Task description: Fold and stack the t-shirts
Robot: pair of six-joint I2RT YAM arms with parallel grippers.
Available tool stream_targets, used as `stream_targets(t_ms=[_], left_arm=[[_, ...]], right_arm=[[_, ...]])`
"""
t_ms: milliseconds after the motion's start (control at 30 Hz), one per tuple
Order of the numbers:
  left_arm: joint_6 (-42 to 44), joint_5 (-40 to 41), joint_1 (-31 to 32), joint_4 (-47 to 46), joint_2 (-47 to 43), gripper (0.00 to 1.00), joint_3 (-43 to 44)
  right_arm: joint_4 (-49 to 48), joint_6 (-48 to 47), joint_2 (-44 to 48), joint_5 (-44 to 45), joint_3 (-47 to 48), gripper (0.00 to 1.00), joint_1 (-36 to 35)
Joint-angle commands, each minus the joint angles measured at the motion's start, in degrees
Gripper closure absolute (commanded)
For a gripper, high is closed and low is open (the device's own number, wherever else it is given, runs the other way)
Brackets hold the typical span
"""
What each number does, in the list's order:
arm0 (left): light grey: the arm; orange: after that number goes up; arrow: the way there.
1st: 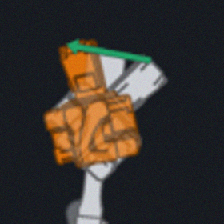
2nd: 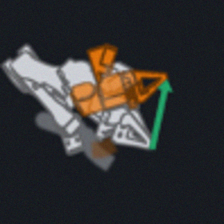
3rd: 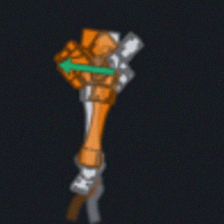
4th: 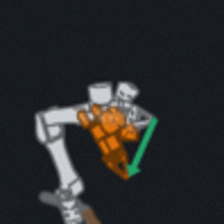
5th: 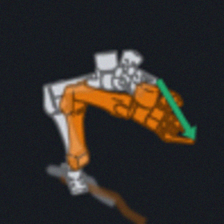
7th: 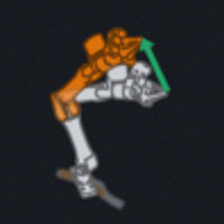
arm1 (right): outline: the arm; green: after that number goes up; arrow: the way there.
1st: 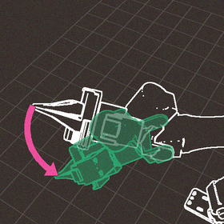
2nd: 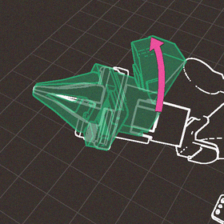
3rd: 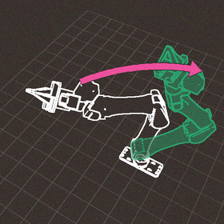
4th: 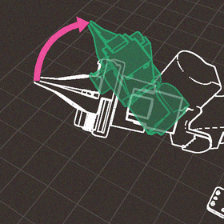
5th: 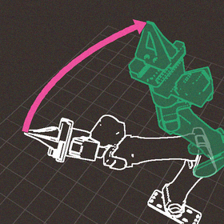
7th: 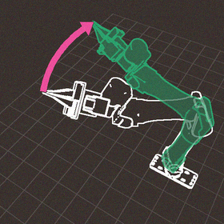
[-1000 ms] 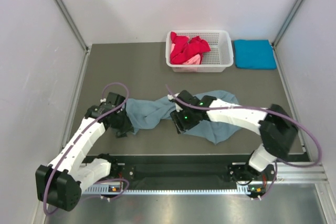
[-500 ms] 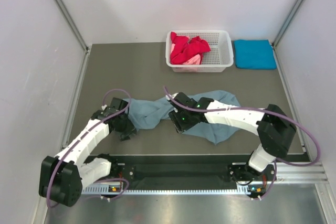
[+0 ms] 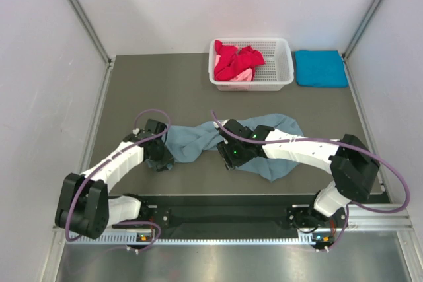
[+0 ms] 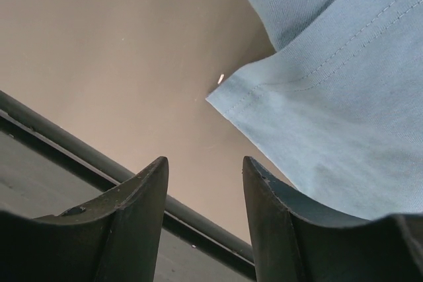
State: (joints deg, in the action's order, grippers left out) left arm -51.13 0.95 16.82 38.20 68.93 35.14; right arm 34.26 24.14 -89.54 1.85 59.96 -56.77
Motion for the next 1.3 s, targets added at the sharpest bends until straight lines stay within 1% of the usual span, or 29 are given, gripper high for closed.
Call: stream_targets(t_ms=[0, 167, 200, 233, 267, 300, 400, 433, 467, 500, 533, 567, 600, 667, 700, 733, 867, 1067, 1233, 1267], left_arm=[[-0.02, 1.33, 0.06, -4.0, 1.82, 0.63, -0.33], [0.77, 1.68, 0.06, -5.68, 4.46, 0.78, -1.12], [1.03, 1.77, 0.06, -5.59, 4.72, 0.85, -1.03], [1.3, 1.77, 0.06, -5.76, 4.64, 0.89, -1.03], [1.47, 1.77, 0.06, -5.33, 4.55, 0.97, -0.95], [1.91, 1.77, 0.06, -4.63, 4.2, 1.0, 0.01], [2.79, 1.34, 0.06, 0.11, 0.78, 1.0, 2.91], [2.88, 1.25, 0.06, 1.6, -2.27, 1.0, 3.53], [2.8, 0.72, 0.06, 4.32, -3.87, 1.0, 4.15], [2.79, 0.46, 0.06, 5.82, -5.45, 1.0, 5.2], [2.79, 0.11, 0.06, 7.06, -8.17, 1.0, 5.47], [2.79, -0.42, 0.06, 9.07, -9.32, 1.0, 5.91], [2.53, -0.68, 0.06, 9.87, -10.47, 1.0, 5.91], [2.09, -0.69, 0.06, 10.94, -13.11, 1.0, 5.21], [1.48, -2.95, 0.06, 11.02, -13.9, 1.0, 4.77], [1.04, -3.23, 0.06, 10.94, -15.21, 1.0, 4.33], [-0.72, -4.9, 0.06, 9.53, -16.37, 1.0, 2.83], [-0.02, -4.12, 0.06, 10.14, -15.93, 1.0, 4.68], [-0.19, -4.55, 0.06, 9.88, -16.28, 1.0, 4.33], [-0.19, -4.82, 0.06, 9.97, -16.19, 1.0, 4.07]], right_arm=[[-0.95, 0.12, 0.68, -0.09, 2.0, 0.51, -0.79], [-0.6, -0.59, -0.9, -0.7, 2.88, 0.49, -0.71], [-0.42, -1.02, -1.16, -0.7, 3.31, 0.47, -0.71], [-0.25, -1.11, -1.34, -0.79, 3.4, 0.45, -0.71], [-0.16, -1.55, -1.78, -0.71, 3.67, 0.42, -0.71], [-0.42, -1.73, -2.13, -0.7, 3.76, 0.4, -0.79], [-0.34, -2.08, -3.8, -0.97, 4.63, 0.38, -0.88], [-0.51, -2.17, -4.32, -0.88, 5.07, 0.39, -1.14], [-0.42, -2.08, -5.46, -0.62, 5.77, 0.4, -1.41], [-0.42, -1.82, -6.08, 0.08, 6.21, 0.45, -1.67], [-0.25, -1.56, -7.39, 0.35, 6.57, 0.47, -1.76], [-0.33, -1.21, -7.93, 0.44, 6.74, 0.52, -1.76], [-0.51, -0.94, -8.46, 0.7, 6.66, 0.54, -1.85], [-1.04, -0.5, -9.6, 1.4, 6.13, 0.56, -2.11], [-1.47, -0.59, -10.04, 2.01, 5.87, 0.57, -2.2], [-1.65, -0.5, -10.39, 2.28, 5.78, 0.57, -2.2], [-1.3, -2.07, -13.99, 5.35, 5.78, 0.57, -2.73], [-3.06, -2.17, -16.02, 9.4, 4.2, 0.62, -3.17], [-3.94, -2.61, -16.02, 13.26, 4.28, 0.68, -2.99], [-3.94, -3.04, -15.93, 14.75, 4.72, 0.71, -2.99]])
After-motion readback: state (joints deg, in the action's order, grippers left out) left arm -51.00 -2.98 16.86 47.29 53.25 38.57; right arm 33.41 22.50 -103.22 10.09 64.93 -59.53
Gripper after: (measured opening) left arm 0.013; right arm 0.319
